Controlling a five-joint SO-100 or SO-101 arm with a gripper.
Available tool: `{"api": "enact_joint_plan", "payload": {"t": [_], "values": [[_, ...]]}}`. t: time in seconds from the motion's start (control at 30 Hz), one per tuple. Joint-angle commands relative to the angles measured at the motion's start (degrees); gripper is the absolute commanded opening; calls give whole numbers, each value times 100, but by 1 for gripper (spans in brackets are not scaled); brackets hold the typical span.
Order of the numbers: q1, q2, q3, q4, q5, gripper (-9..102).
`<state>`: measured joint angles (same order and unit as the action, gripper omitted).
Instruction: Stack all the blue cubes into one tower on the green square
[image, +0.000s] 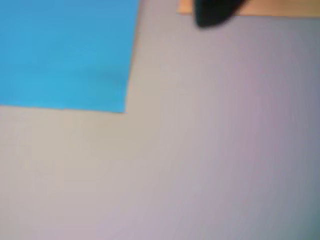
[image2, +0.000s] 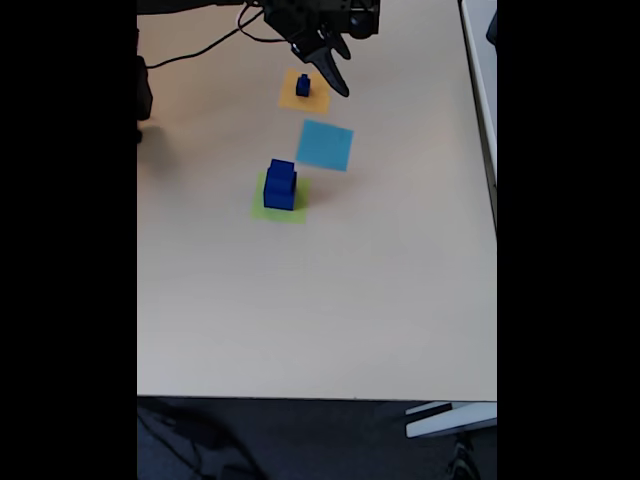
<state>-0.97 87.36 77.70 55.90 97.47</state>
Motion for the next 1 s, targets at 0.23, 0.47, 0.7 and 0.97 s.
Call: {"api": "enact_joint_plan", "payload": {"t": [0.23, 0.47, 0.7, 0.97], "values": [[-1020, -325, -70, 281, 1731, 33], [-1345, -606, 246, -35, 2048, 33], [-1468, -861, 387, -167, 2004, 32], [-1600, -853, 1011, -861, 2092, 31]]}}
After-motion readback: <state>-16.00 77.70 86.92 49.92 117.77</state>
